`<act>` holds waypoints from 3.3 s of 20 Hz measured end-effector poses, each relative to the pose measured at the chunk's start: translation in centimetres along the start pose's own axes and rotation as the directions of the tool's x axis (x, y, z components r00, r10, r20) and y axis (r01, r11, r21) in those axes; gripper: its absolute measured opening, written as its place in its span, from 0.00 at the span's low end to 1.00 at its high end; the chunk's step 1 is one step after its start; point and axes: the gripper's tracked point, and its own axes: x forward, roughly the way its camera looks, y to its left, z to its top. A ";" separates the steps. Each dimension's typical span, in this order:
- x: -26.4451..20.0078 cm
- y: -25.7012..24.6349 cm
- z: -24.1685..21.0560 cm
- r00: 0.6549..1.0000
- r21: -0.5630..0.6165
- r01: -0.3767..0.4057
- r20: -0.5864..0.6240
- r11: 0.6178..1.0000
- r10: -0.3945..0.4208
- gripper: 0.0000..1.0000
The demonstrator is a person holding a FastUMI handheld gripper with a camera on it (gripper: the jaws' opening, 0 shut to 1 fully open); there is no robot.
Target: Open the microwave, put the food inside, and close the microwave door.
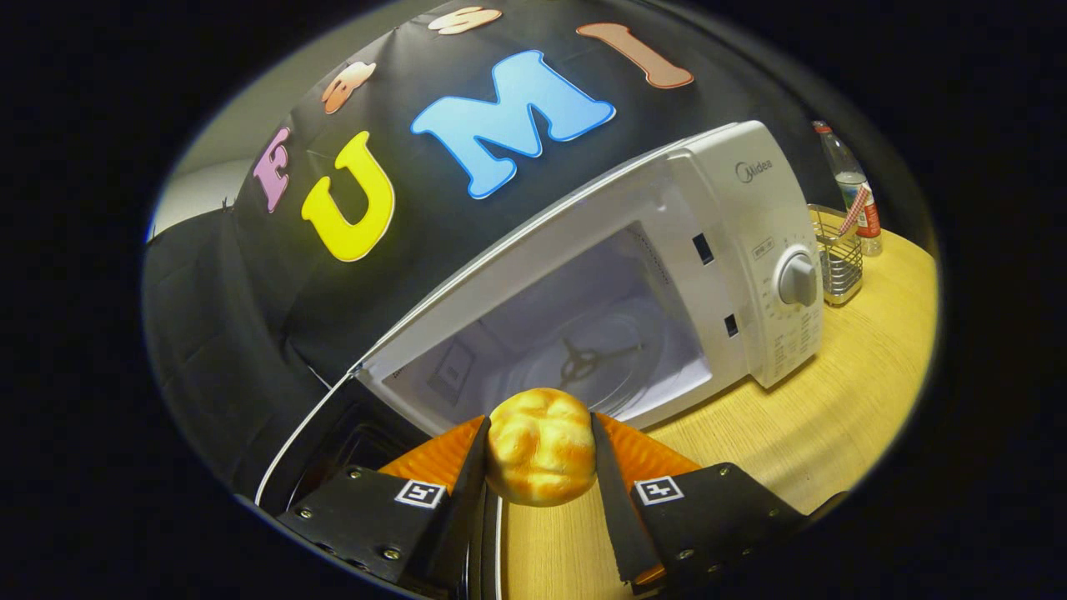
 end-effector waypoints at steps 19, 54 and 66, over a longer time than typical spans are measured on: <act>10.7 -2.4 -0.9 0.988 0.036 0.140 0.061 0.989 -0.142 0.74; -21.9 10.7 -0.4 0.975 -0.502 -0.031 0.174 0.864 0.137 0.97; -28.6 20.9 -9.4 0.939 -0.546 -0.281 0.015 0.790 0.344 0.97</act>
